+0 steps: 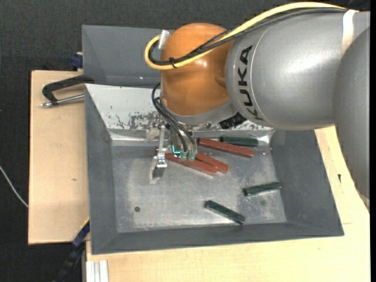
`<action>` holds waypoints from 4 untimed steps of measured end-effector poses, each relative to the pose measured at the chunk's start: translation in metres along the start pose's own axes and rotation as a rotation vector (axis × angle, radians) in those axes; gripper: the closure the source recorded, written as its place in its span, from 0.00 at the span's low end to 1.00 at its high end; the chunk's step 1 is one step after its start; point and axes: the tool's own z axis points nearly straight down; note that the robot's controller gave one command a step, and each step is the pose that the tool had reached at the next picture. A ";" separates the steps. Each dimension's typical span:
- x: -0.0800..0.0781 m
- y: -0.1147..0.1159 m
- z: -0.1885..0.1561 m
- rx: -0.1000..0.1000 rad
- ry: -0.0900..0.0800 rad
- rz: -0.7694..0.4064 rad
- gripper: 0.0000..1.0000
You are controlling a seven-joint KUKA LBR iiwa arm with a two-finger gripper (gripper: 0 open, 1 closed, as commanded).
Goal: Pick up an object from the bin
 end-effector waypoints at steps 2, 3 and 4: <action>-0.028 -0.051 0.031 -0.003 -0.012 -0.056 0.00; -0.022 -0.088 0.037 0.001 -0.003 -0.217 0.00; -0.039 -0.105 0.079 0.002 -0.017 -0.447 0.00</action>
Offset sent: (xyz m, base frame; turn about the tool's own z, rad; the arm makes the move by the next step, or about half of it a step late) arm 0.0420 -0.0878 -0.0560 -0.0779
